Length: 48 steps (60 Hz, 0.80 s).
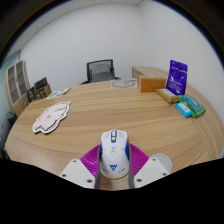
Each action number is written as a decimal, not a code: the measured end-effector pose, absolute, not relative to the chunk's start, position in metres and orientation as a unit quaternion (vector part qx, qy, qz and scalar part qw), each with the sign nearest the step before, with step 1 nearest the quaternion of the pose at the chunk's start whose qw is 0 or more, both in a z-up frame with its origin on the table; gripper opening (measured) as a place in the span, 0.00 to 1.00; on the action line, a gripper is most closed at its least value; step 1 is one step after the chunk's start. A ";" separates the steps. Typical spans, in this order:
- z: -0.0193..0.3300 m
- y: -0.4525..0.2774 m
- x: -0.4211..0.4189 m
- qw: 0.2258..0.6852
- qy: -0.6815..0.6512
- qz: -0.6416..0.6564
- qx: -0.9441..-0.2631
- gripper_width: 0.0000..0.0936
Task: Arrange mouse
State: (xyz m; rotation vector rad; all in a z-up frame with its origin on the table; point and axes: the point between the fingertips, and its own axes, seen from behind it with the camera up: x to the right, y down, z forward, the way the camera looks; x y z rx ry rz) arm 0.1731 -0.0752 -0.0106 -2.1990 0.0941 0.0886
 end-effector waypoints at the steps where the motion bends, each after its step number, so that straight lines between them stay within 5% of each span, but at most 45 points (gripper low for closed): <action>1: -0.010 -0.075 0.173 0.450 0.040 0.037 -0.891 0.39; 24: 0.053 0.047 -0.010 0.471 0.016 0.071 -0.879 0.39; 48: -0.005 0.132 -0.114 0.424 0.031 0.025 -0.905 0.40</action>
